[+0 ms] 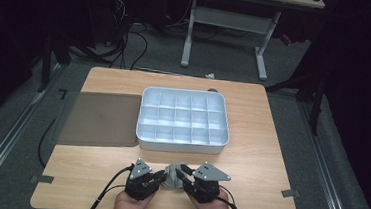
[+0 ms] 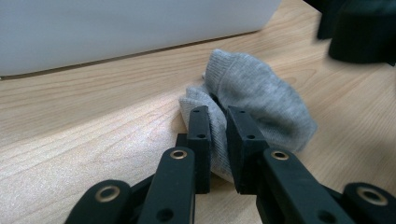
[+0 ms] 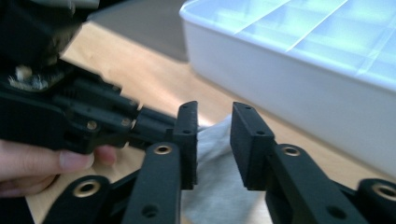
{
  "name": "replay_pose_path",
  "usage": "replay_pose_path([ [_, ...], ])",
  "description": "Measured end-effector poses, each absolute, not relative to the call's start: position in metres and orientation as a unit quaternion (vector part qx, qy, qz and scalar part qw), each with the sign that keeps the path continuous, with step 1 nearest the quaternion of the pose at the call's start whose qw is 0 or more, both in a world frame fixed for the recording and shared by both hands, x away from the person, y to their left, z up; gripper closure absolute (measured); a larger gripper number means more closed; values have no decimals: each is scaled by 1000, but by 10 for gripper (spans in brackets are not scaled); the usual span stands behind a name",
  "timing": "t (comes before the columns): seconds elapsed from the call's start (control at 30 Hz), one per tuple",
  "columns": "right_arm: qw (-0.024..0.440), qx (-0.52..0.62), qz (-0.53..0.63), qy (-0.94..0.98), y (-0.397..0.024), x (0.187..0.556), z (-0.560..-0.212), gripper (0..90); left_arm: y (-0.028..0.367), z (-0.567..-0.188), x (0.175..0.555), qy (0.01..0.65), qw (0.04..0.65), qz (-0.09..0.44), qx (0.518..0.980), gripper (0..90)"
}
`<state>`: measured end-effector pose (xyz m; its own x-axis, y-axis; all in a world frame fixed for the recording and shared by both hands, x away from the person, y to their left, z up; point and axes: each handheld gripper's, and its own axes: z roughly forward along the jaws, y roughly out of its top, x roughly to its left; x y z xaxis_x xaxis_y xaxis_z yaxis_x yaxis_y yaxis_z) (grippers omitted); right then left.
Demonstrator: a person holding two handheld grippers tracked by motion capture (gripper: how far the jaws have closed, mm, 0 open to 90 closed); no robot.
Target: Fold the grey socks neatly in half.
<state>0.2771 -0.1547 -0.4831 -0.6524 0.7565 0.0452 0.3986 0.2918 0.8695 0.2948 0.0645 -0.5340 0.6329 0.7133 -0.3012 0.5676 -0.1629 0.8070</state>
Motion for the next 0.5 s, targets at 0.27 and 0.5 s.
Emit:
replay_pose_path([
  [0.27, 164, 388, 422, 803, -152, 281, -507, 878, 65, -534, 295, 423, 491, 72, 758, 799],
  [0.5, 157, 382, 393, 822, -136, 285, -522, 864, 66, -534, 295, 424, 495, 68, 756, 796],
])
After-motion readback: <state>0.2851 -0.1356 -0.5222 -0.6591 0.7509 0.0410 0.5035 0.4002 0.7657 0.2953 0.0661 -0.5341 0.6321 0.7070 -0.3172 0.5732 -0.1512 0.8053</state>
